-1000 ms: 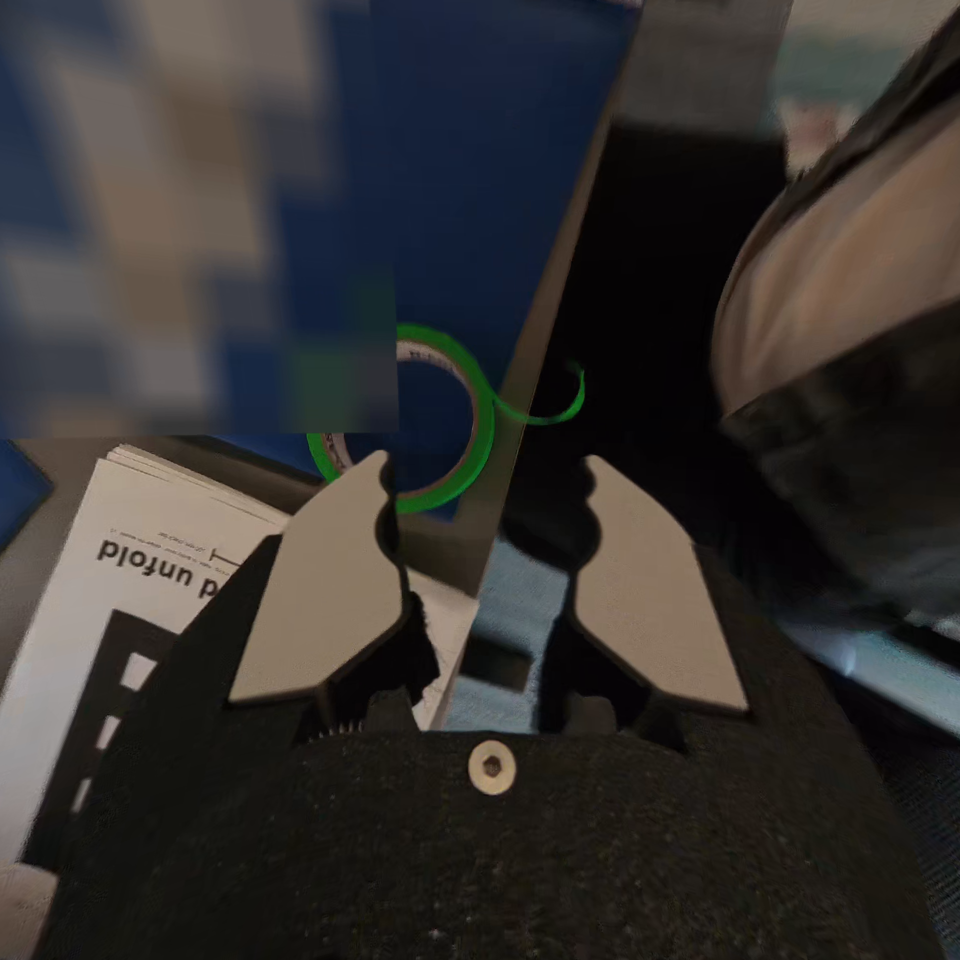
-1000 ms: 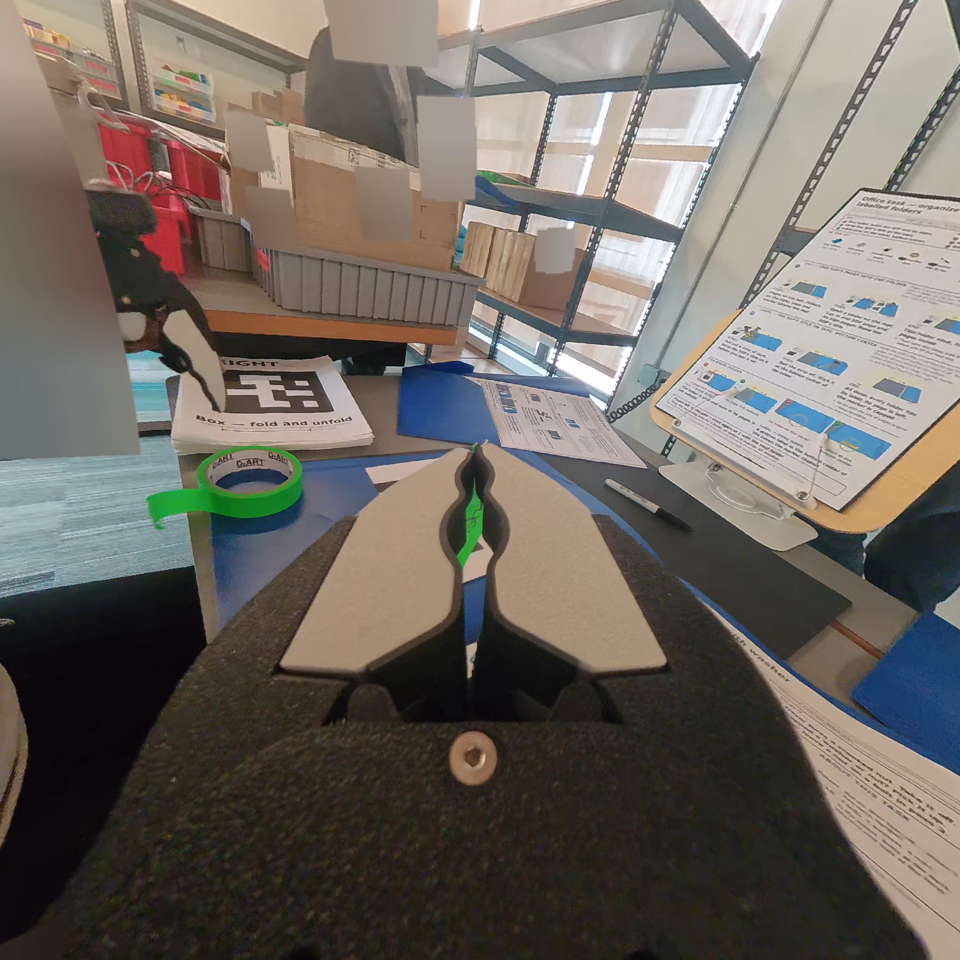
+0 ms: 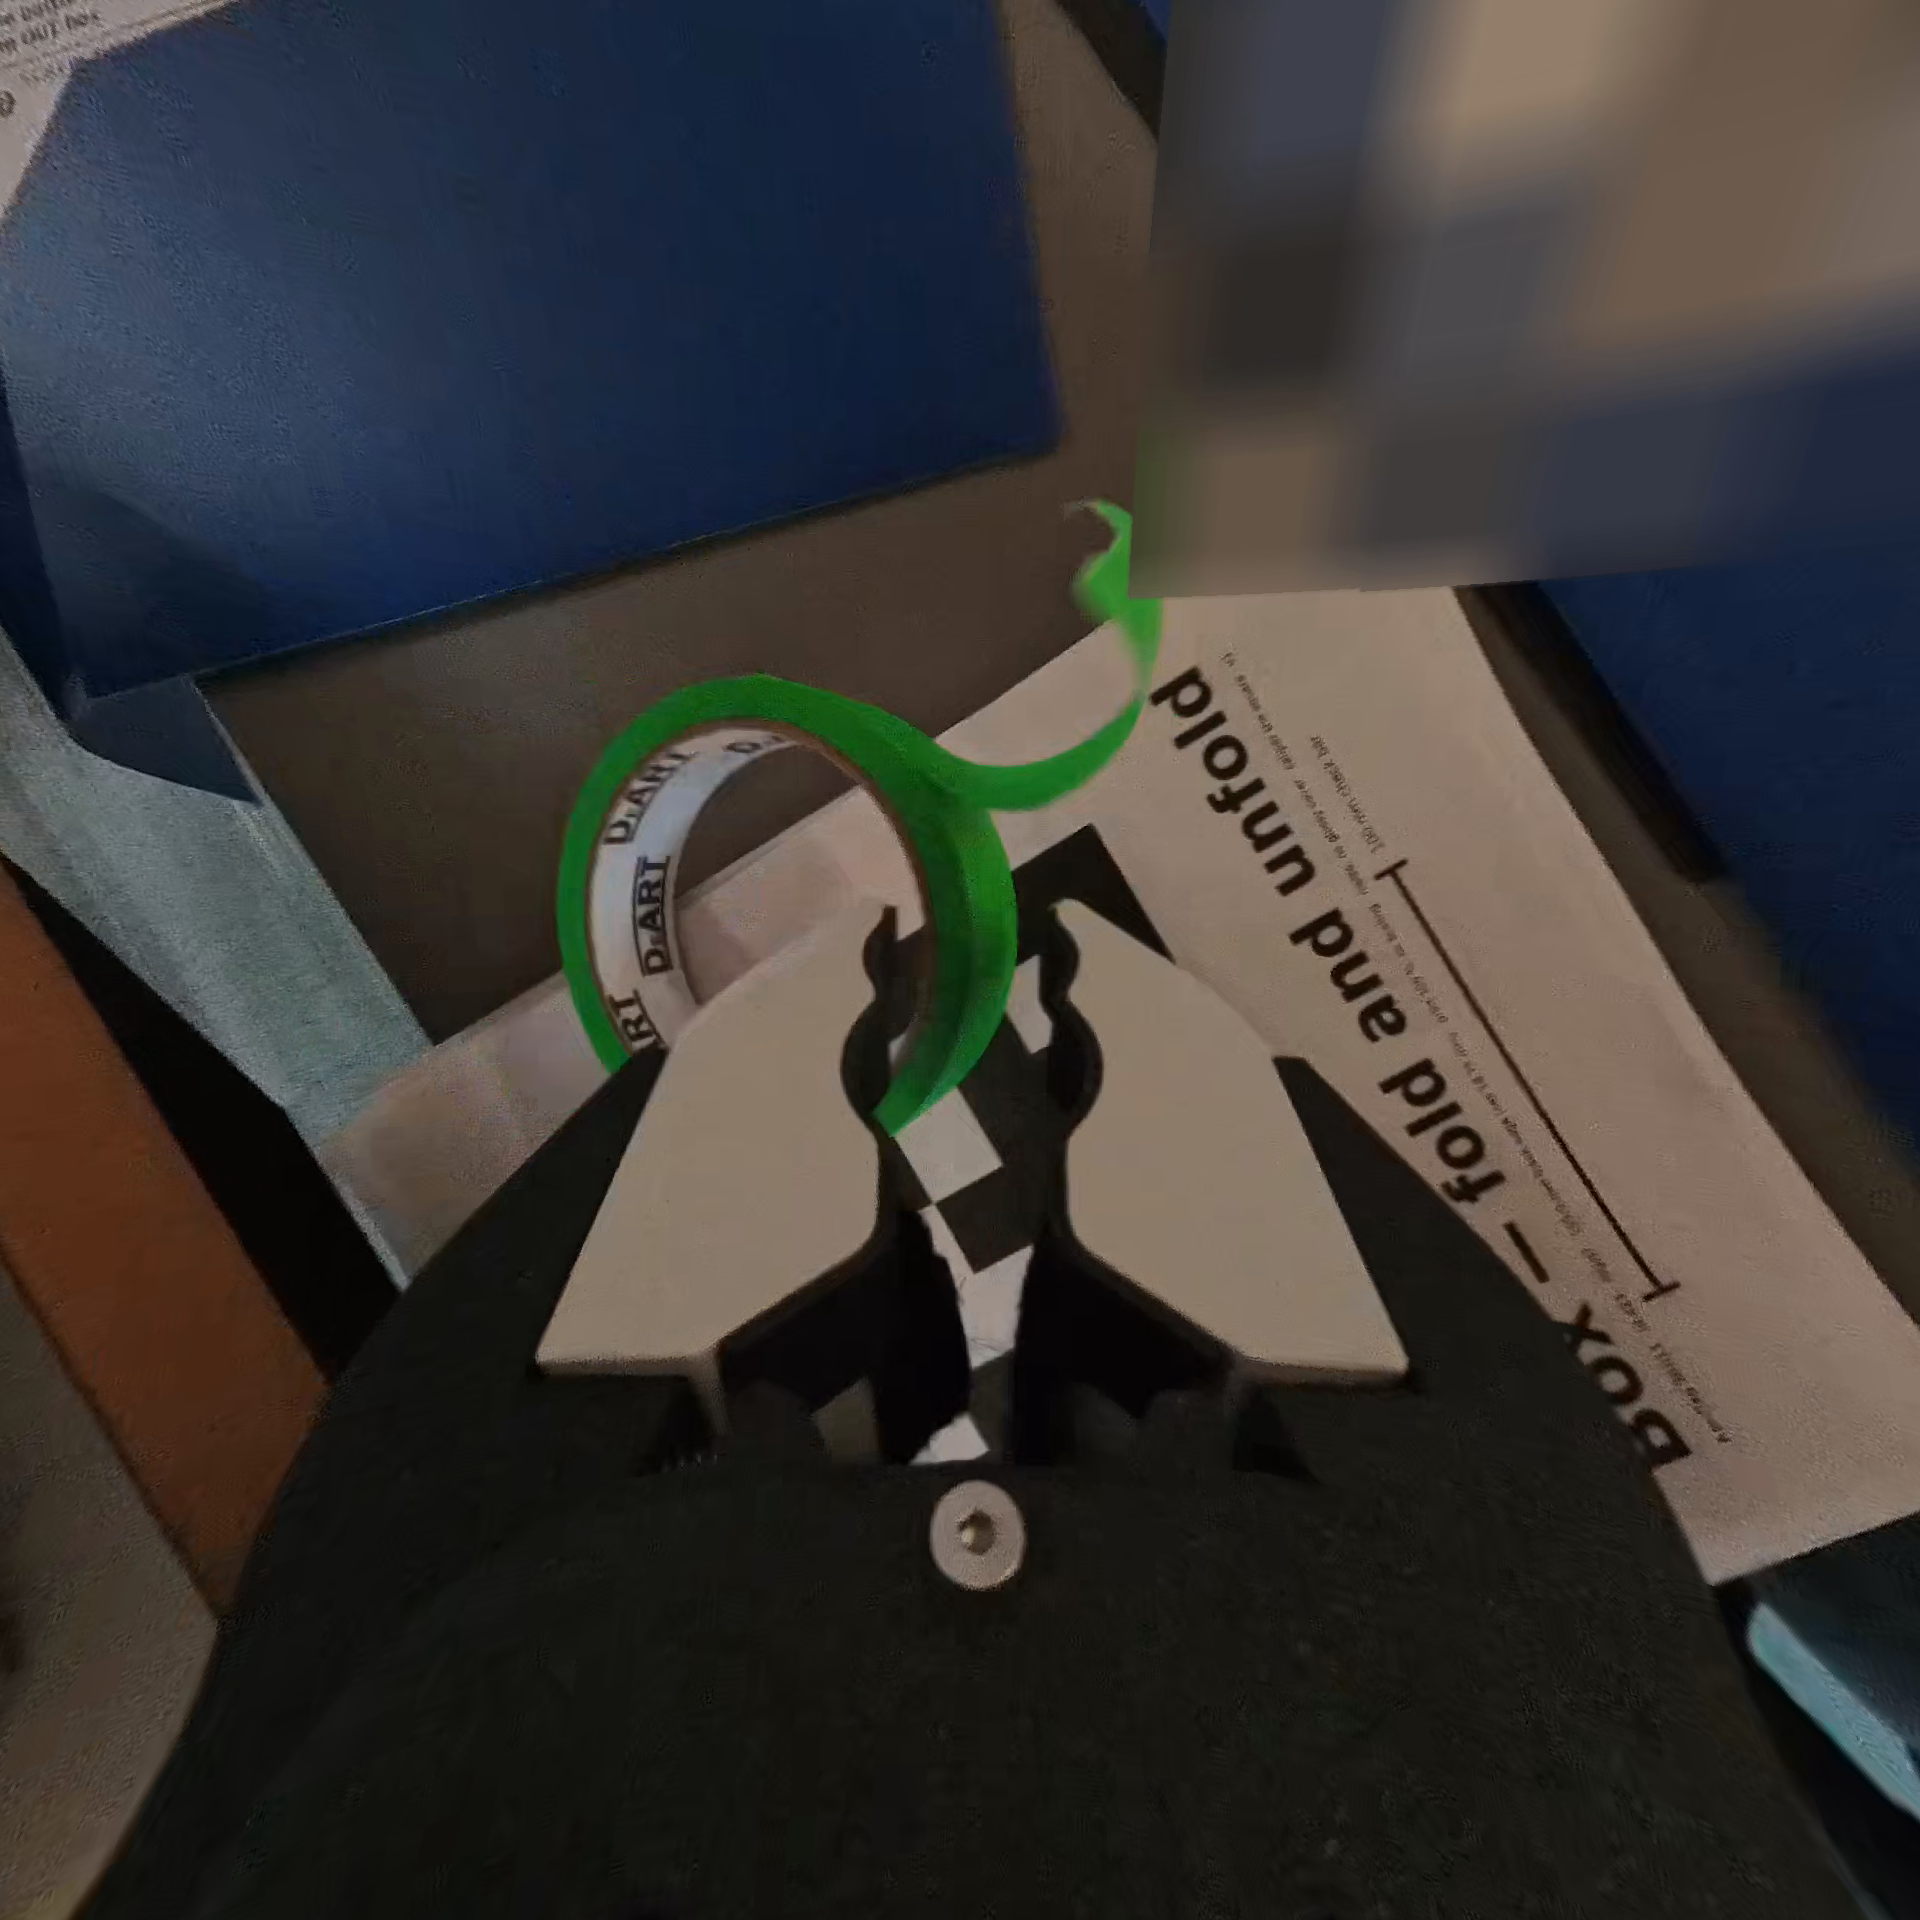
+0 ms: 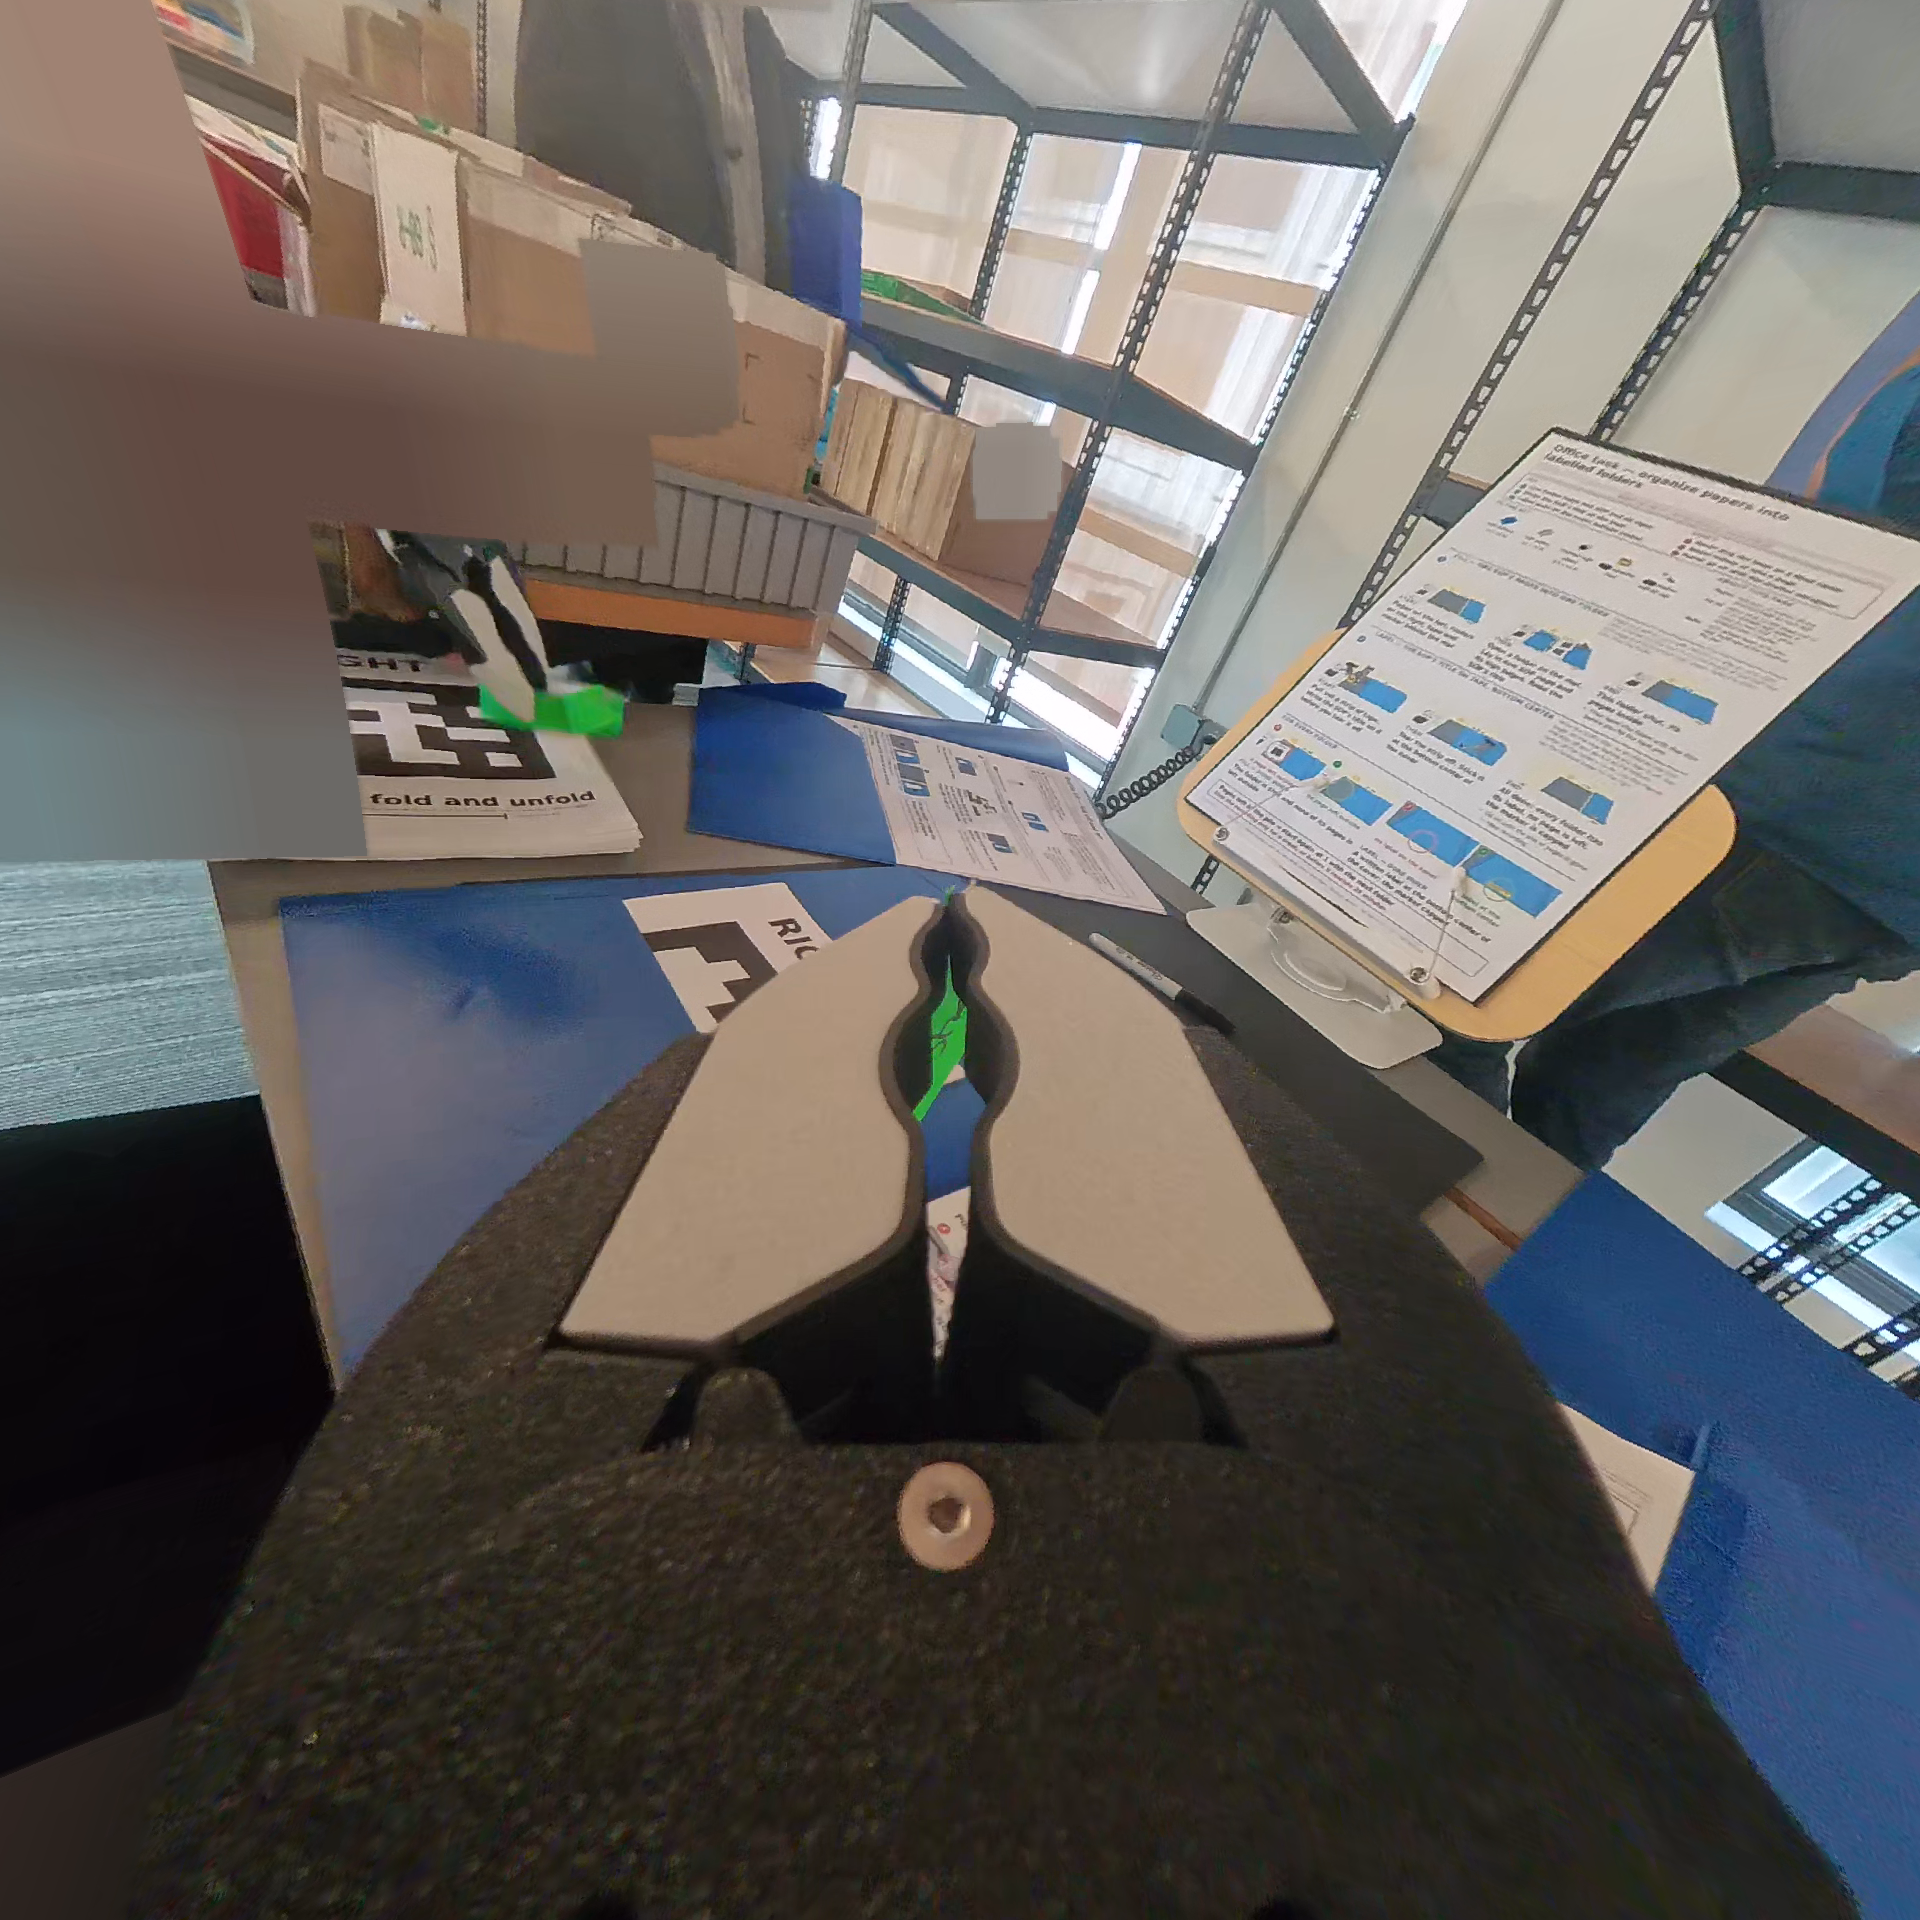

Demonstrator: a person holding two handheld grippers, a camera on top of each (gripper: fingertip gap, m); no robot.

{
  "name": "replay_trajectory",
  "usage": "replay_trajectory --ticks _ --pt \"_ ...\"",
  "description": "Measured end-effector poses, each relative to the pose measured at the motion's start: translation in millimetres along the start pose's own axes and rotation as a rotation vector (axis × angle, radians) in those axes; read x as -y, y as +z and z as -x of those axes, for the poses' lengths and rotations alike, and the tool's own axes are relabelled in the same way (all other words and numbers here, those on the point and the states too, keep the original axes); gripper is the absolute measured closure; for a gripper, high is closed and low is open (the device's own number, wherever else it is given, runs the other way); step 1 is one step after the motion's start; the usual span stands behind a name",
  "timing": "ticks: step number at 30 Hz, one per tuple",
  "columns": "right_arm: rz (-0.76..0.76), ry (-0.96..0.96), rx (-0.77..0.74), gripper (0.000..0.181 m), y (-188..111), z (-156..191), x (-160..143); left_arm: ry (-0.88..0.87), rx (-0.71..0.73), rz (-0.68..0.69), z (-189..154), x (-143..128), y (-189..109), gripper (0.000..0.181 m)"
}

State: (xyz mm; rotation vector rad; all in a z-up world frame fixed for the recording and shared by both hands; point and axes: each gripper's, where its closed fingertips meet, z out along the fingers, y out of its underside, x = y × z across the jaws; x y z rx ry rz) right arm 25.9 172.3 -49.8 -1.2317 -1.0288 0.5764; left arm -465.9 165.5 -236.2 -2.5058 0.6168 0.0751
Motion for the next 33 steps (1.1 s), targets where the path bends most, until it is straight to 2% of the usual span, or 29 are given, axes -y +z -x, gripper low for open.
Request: replay_trajectory --ticks 1,3,6,8,10,12,13,18,20,21,25,28,31,32,33 --pt "-0.003 0.0 -0.002 0.181 -2 -1 2 -0.031 -0.018 -0.031 -1 2 0 0.14" --pt "-0.006 -0.006 -0.006 0.181 -5 -1 5 -0.068 -0.028 -0.077 0 5 -3 0.112" --pt "-0.01 -0.028 -0.019 0.181 -11 -2 11 -0.045 0.066 -0.178 10 16 -22 0.076" --pt "-0.018 -0.035 -0.023 0.181 -14 -2 15 -0.025 0.135 -0.331 7 35 -47 0.068" --pt "-0.024 -0.041 -0.027 0.181 -18 -2 19 0.004 0.128 -0.523 -19 59 -74 0.061" --pt "-0.033 -0.049 -0.03 0.181 -21 -2 23 0.044 0.013 -0.632 -67 75 -90 0.064" --pt "-0.035 -0.053 -0.029 0.181 -23 -2 25 0.063 -0.061 -0.645 -95 78 -92 0.066" --pt "-0.061 -0.061 -0.021 0.181 -33 1 38 0.048 -0.285 -0.61 -211 75 -68 0.08" --pt "-0.073 -0.066 -0.011 0.181 -36 4 44 0.067 -0.308 -0.608 -250 66 -56 0.092" --pt "-0.077 -0.069 -0.003 0.181 -36 6 46 0.089 -0.291 -0.594 -266 60 -49 0.092" --pt "-0.115 -0.045 0.061 0.181 -36 17 55 0.195 -0.064 -0.5 -278 47 -29 0.091" --pt "-0.129 -0.017 0.1 0.181 -38 22 54 0.267 -0.168 -0.385 -299 40 -28 0.094" --pt "-0.149 0.024 0.141 0.181 -42 28 54 0.419 -0.369 -0.238 -322 28 -33 0.06" --pt "-0.147 0.03 0.154 0.181 -44 31 53 0.436 -0.393 -0.181 -323 25 -26 0.05" --pt "-0.139 0.03 0.159 0.181 -46 34 51 0.45 -0.372 -0.137 -319 23 -14 0.049"
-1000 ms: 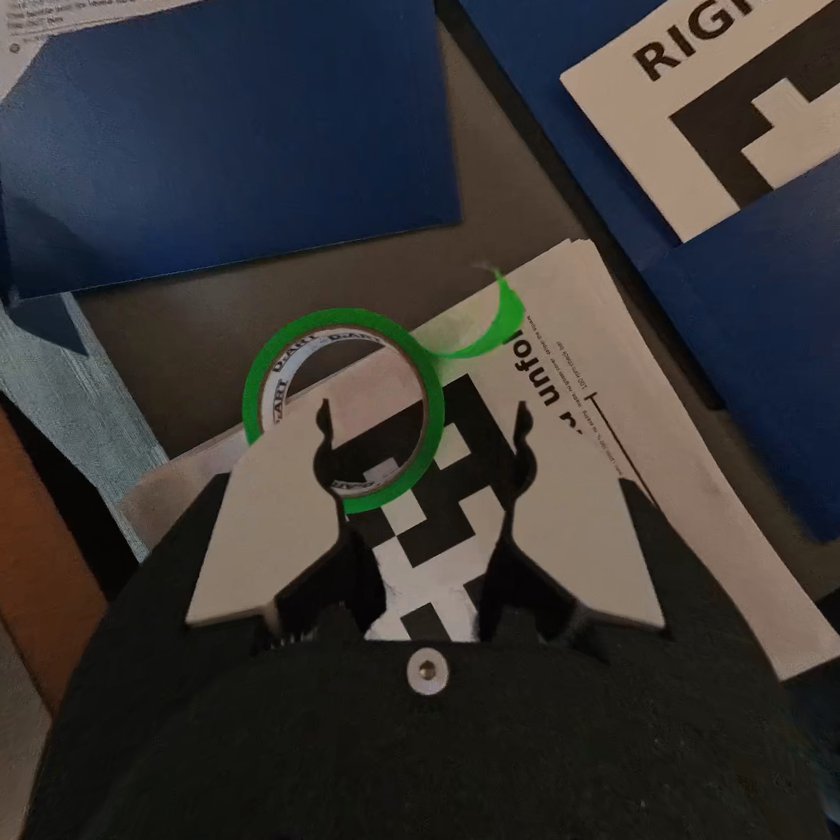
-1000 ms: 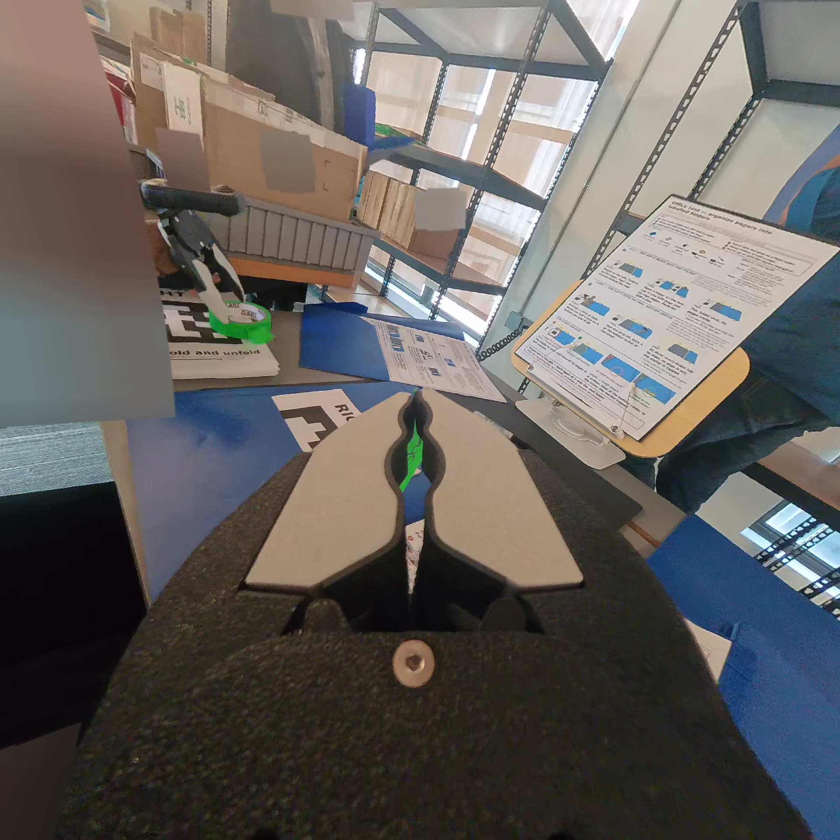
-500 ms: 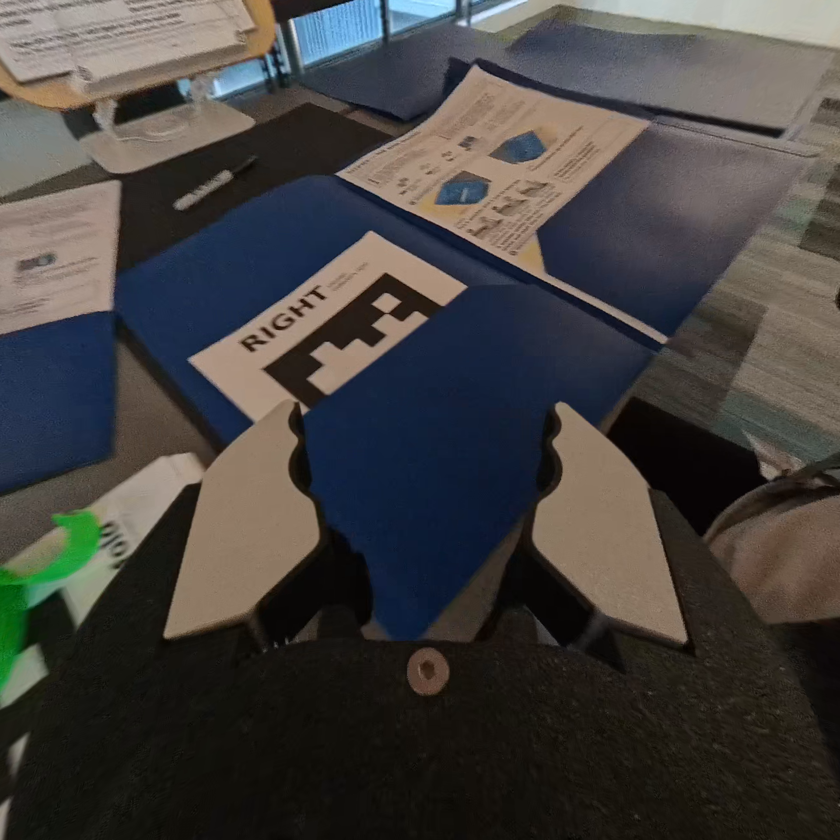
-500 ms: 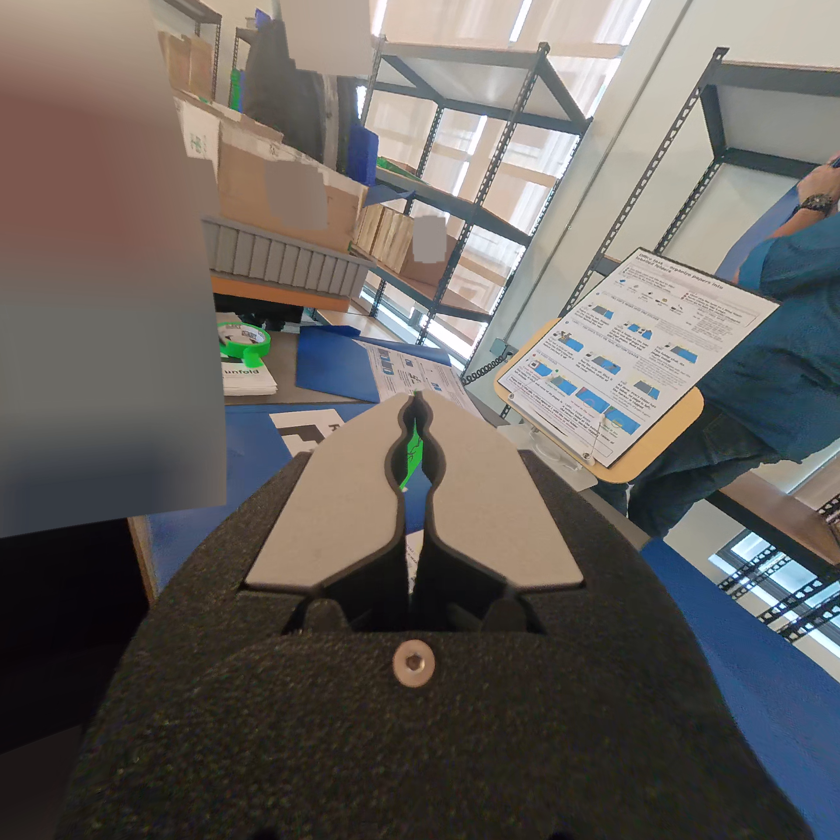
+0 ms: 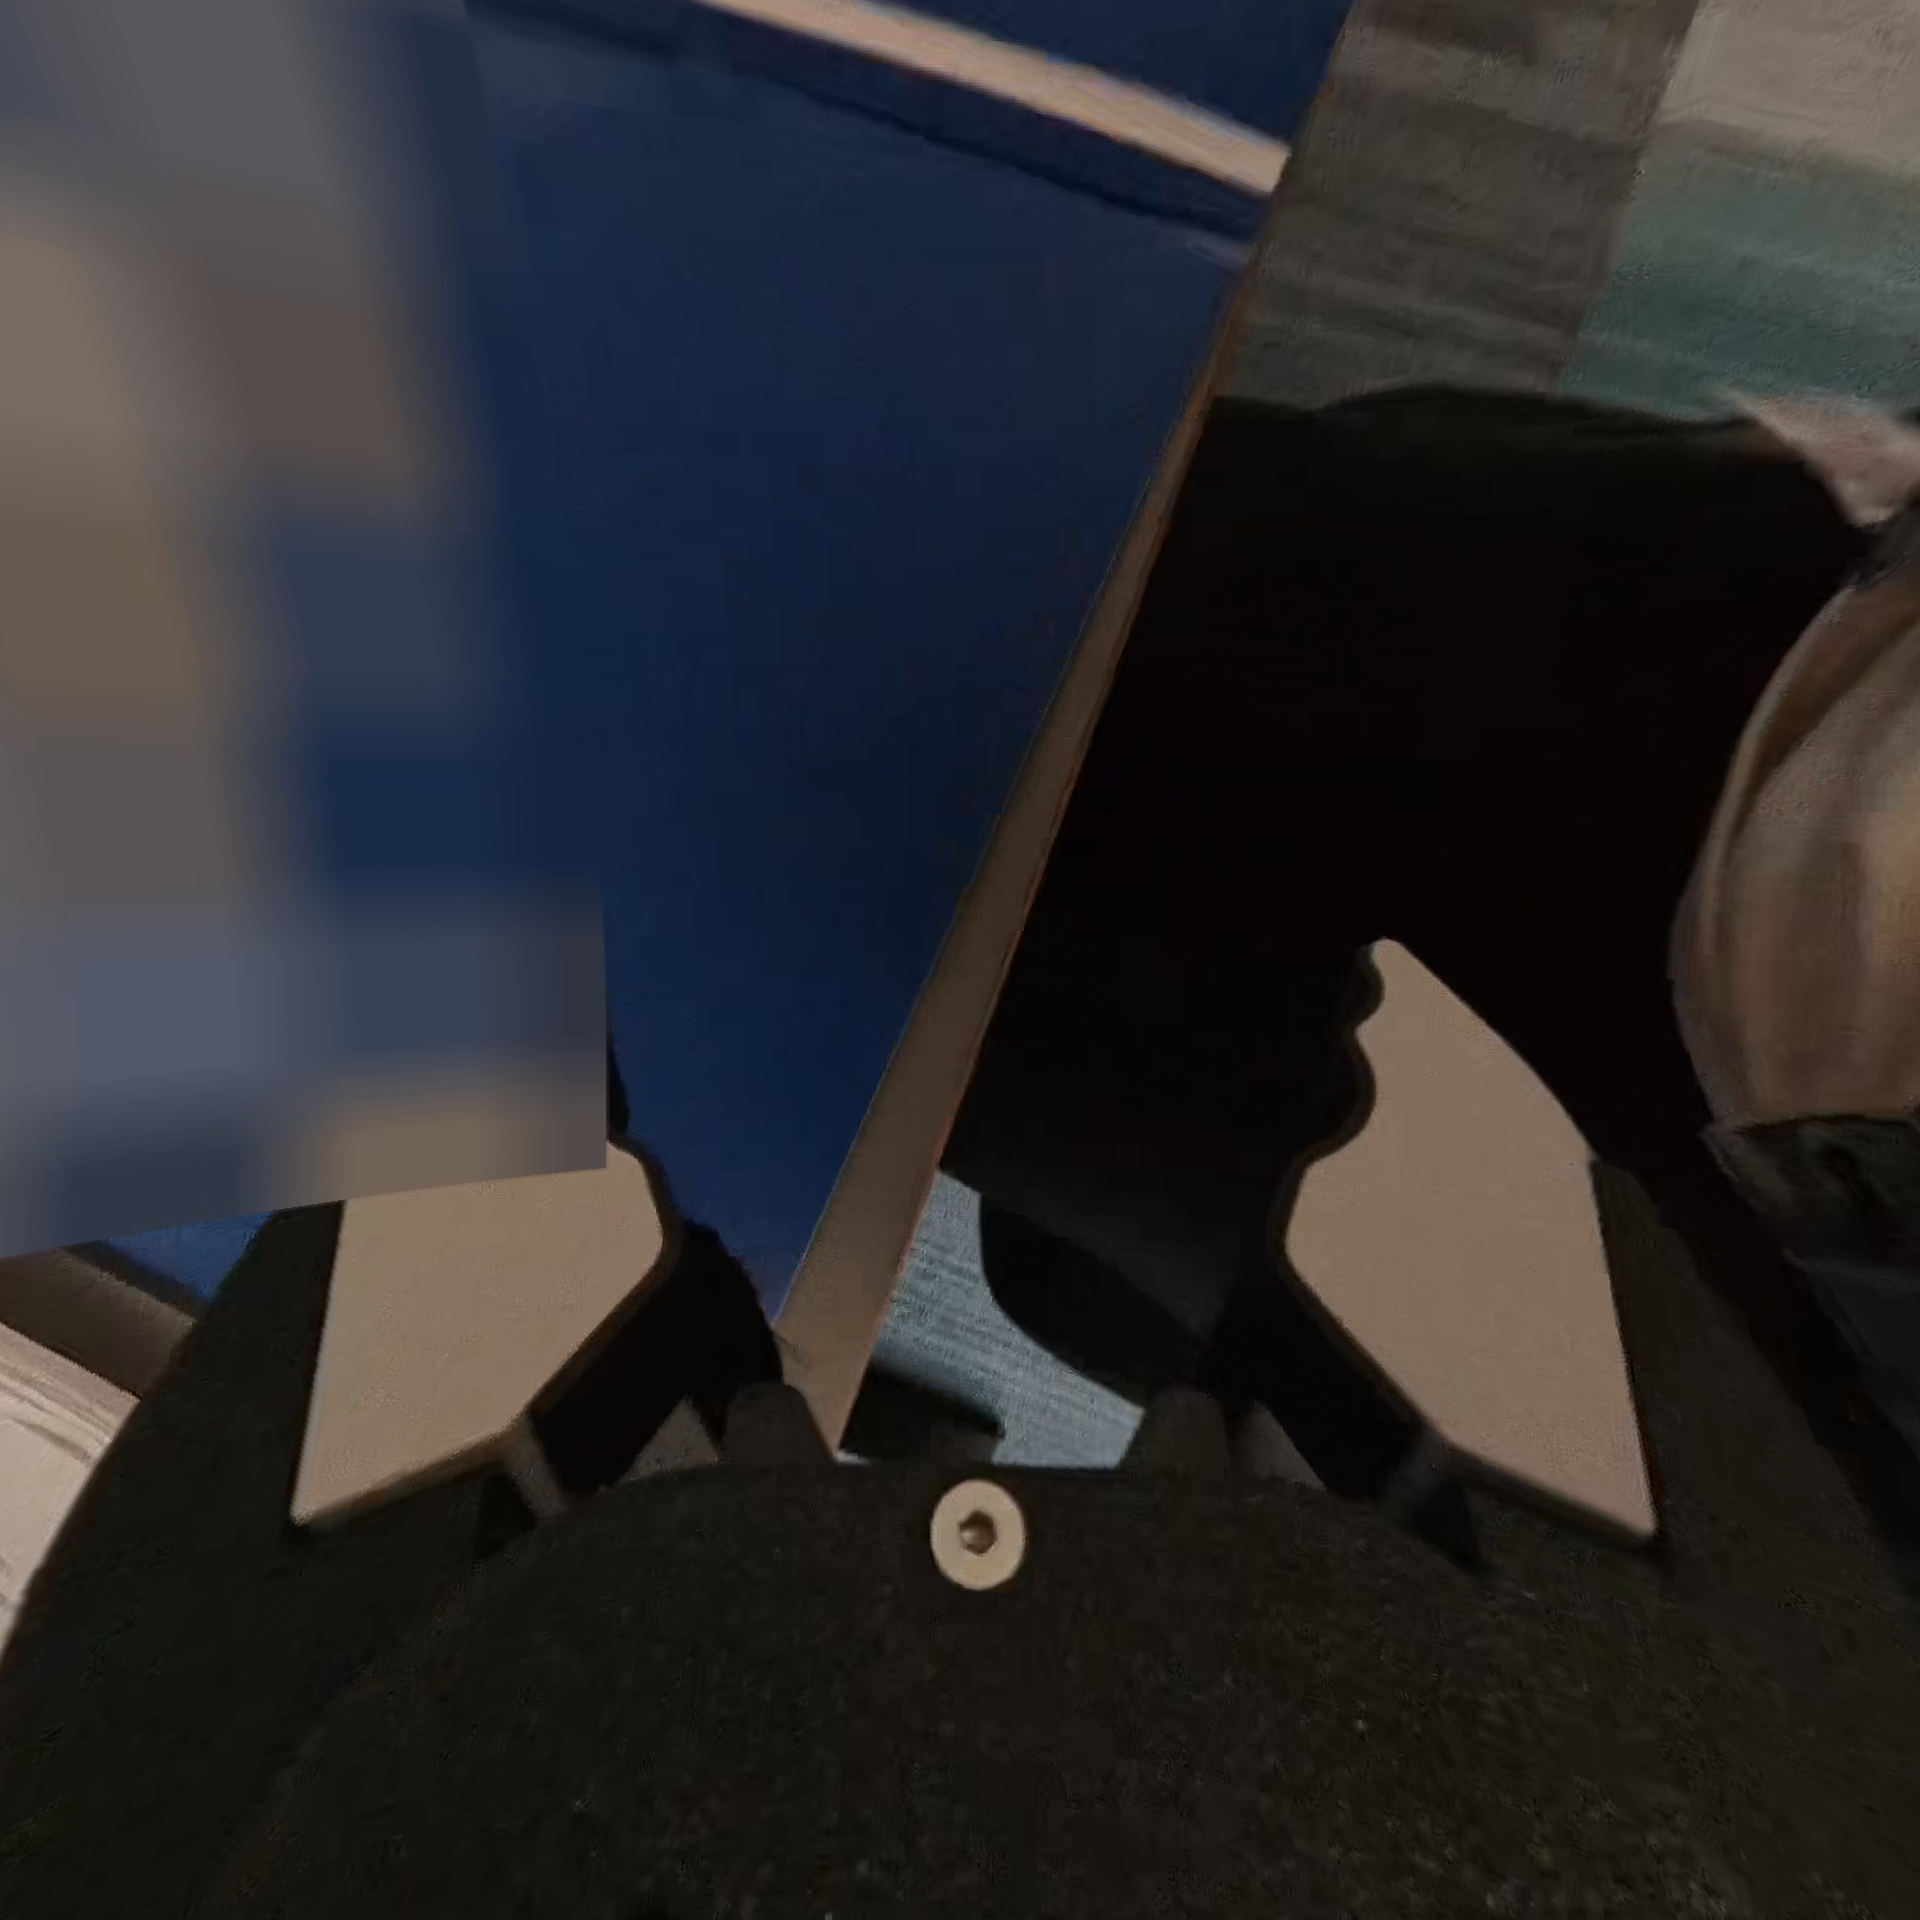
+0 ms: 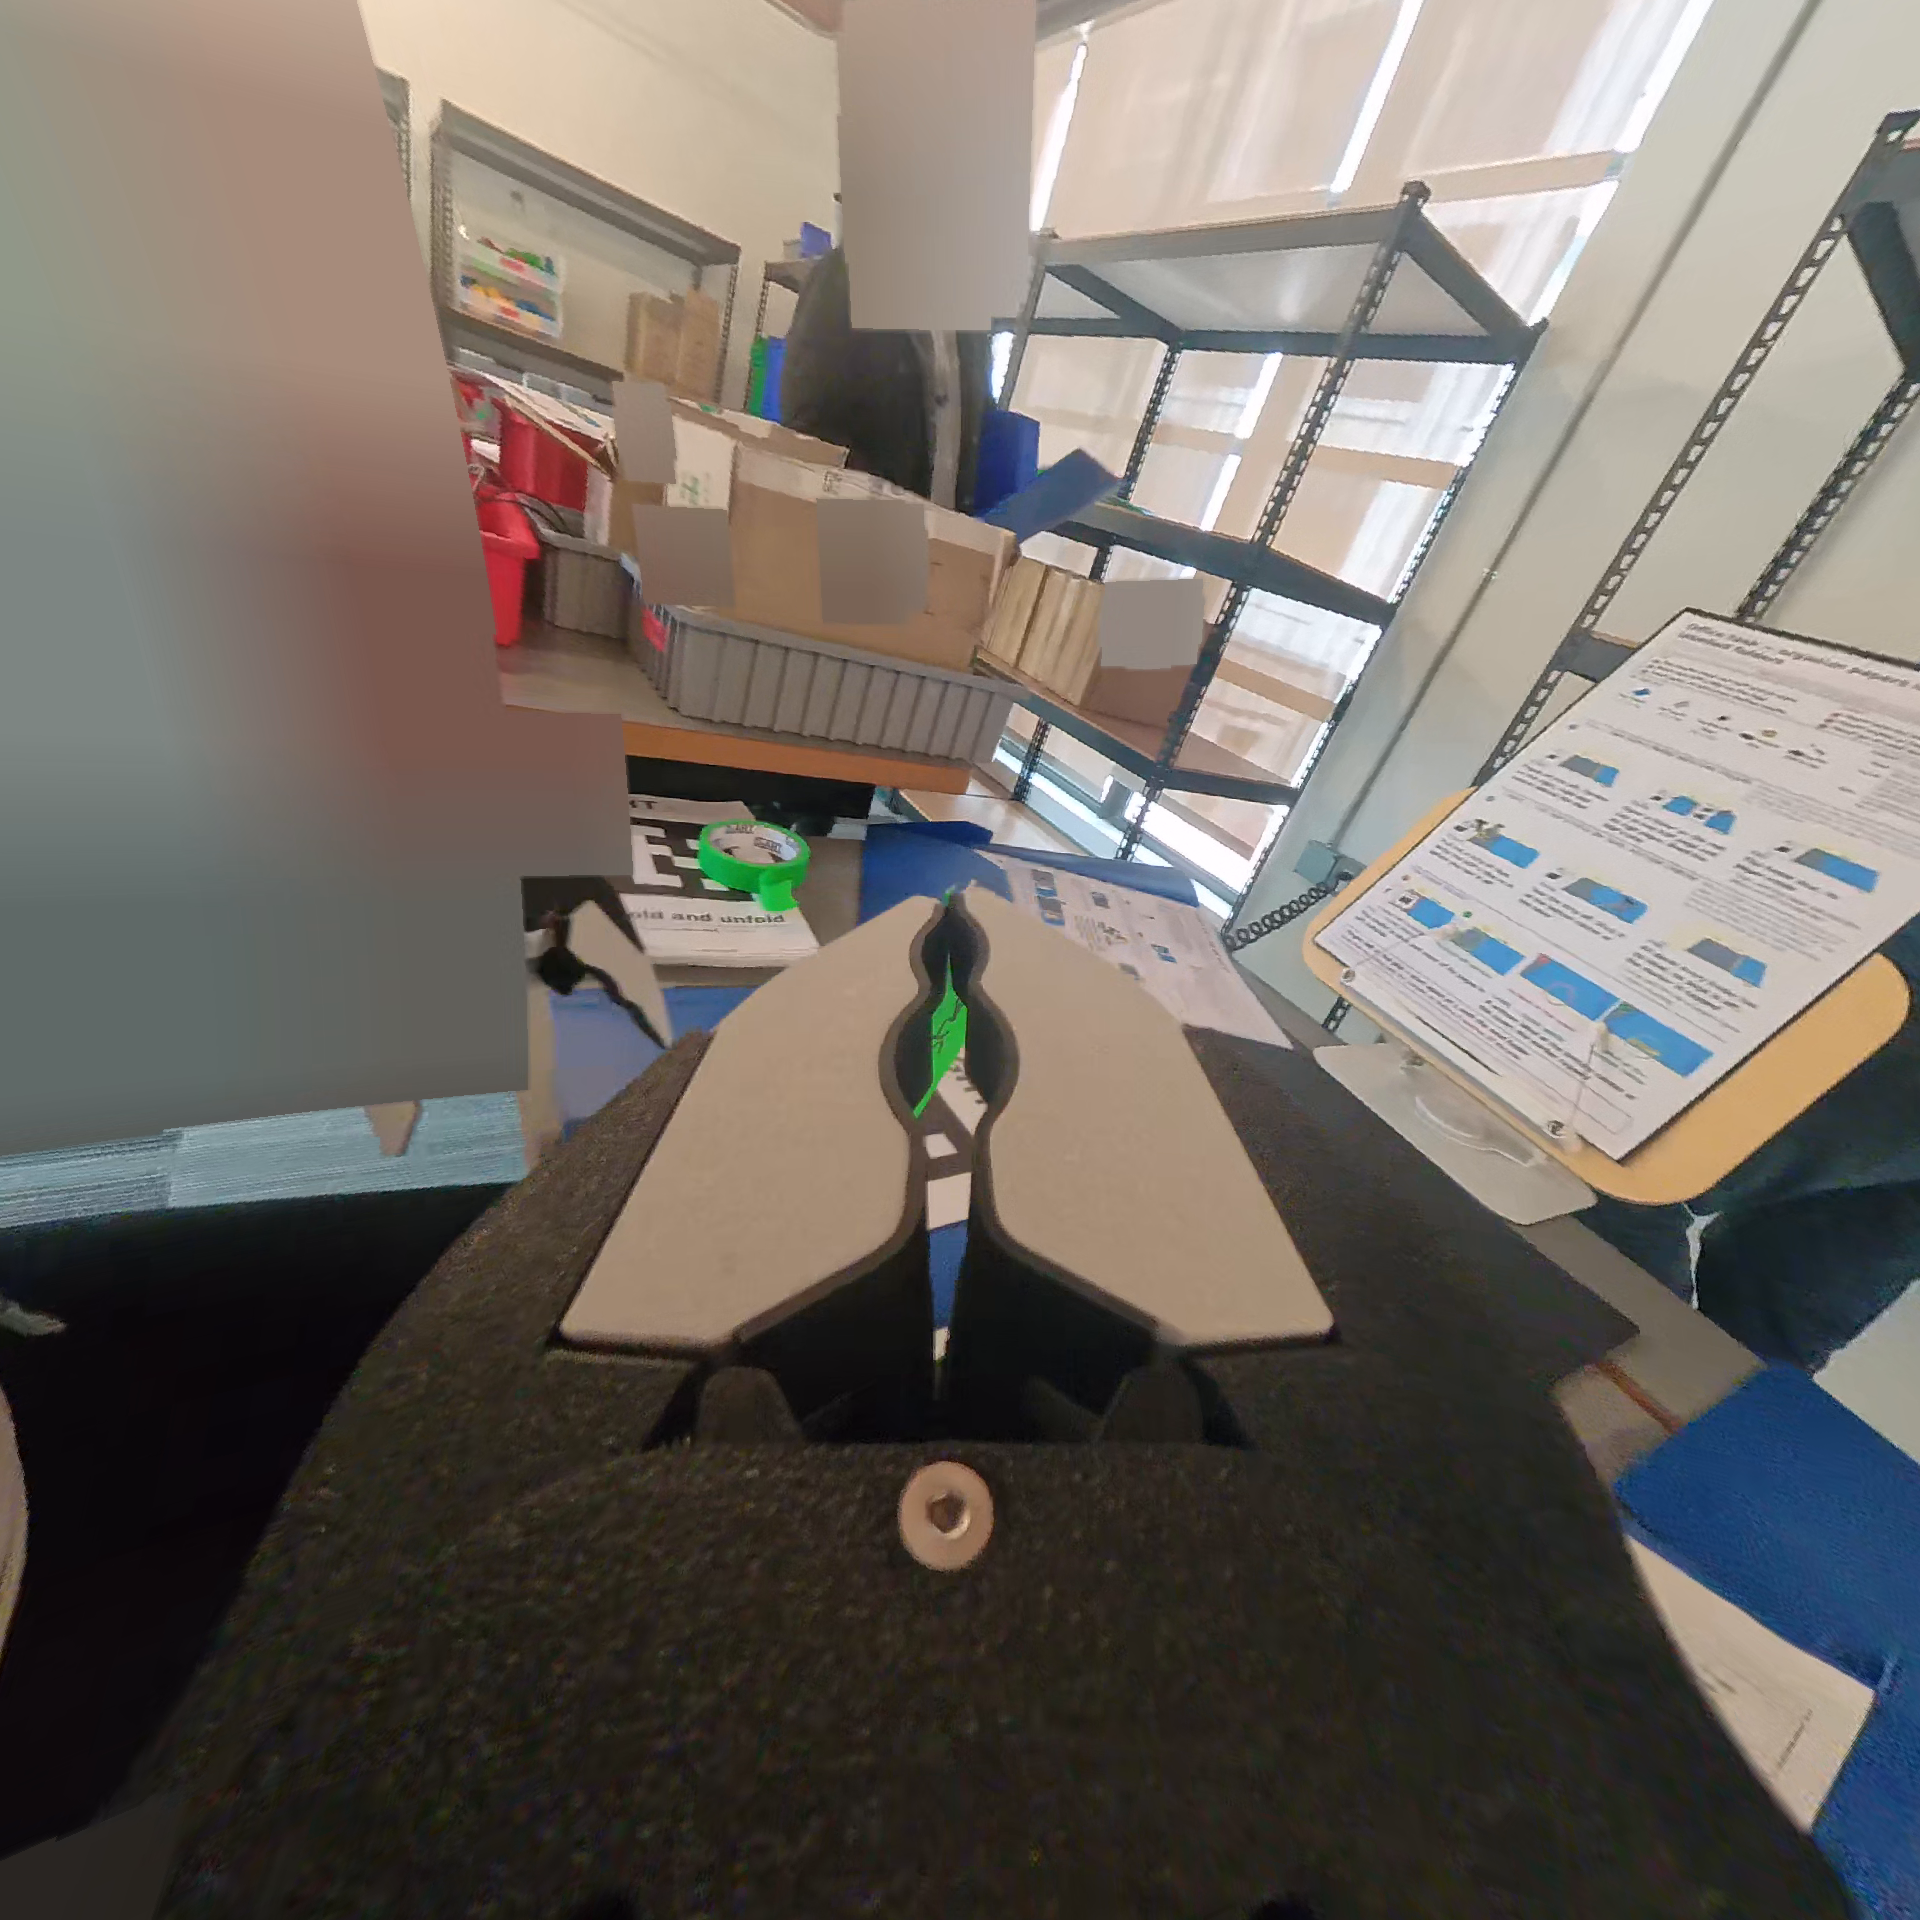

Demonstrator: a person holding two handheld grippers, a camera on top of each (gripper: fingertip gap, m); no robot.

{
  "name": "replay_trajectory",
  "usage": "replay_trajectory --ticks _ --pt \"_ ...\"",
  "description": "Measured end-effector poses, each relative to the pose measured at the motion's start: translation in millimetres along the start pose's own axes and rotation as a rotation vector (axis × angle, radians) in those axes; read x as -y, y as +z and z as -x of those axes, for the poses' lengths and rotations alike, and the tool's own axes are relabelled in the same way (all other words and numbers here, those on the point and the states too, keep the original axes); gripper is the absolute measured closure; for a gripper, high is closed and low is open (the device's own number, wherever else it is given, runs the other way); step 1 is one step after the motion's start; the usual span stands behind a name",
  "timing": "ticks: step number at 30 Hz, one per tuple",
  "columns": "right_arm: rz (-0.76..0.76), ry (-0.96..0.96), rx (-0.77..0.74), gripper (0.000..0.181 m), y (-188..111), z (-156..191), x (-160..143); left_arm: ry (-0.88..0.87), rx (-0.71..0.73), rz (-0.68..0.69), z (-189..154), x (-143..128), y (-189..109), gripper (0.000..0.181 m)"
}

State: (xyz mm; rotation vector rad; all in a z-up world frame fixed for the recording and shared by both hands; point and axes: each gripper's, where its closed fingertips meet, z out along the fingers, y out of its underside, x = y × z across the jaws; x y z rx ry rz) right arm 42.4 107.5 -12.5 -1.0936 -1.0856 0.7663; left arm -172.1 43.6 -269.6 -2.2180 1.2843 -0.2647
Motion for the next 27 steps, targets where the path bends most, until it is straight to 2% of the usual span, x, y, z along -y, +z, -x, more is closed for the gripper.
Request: replay_trajectory --ticks 2,3,6,9,11,12,14,15,17,18,20,21,23,25,27 --pt "0.018 -0.007 0.003 0.181 -5 7 -3 0.012 -0.013 0.113 3 -20 22 0.054" --pt "0.019 -0.01 0.006 0.181 -8 10 -2 0.007 0.026 0.147 7 -27 31 0.05" --pt "0.025 -0.017 -0.002 0.181 -20 19 1 0.148 0.184 0.167 10 -33 35 0.068" --pt "0.017 -0.021 -0.011 0.181 -31 26 6 0.17 0.196 0.119 -9 -31 32 0.075" --pt "0.004 -0.026 -0.012 0.181 -35 30 12 0.093 0.134 0.045 -25 -22 23 0.096" --pt "0.0 -0.031 -0.012 0.181 -36 32 14 0.032 0.104 0.012 -30 -18 17 0.096" --pt "-0.008 -0.041 -0.01 0.181 -37 36 19 -0.189 0.169 -0.098 -24 -6 -2 0.097" --pt "-0.013 -0.046 -0.006 0.181 -37 38 21 -0.364 0.192 -0.244 -23 6 -17 0.097" --pt "-0.018 -0.055 0.002 0.181 -36 42 25 -0.778 0.13 -0.691 -30 30 -54 0.109" --pt "-0.018 -0.057 0.004 0.181 -35 42 25 -0.974 0.088 -0.906 -32 30 -68 0.103" --pt "-0.026 -0.052 0.01 0.181 -33 41 26 -1.312 0.023 -1.189 -38 4 -72 0.113" --pt "-0.033 -0.044 0.017 0.181 -31 41 26 -1.456 0.015 -1.239 -41 -14 -60 0.115" --pt "-0.047 -0.037 0.032 0.181 -28 40 27 -1.62 -0.027 -1.288 -48 -35 -34 0.125" --pt "-0.054 -0.037 0.048 0.181 -23 40 27 -1.671 -0.09 -1.265 -48 -34 -12 0.123" --pt "-0.06 -0.034 0.065 0.181 -18 40 26 -1.659 -0.135 -1.276 -39 -23 -3 0.118"
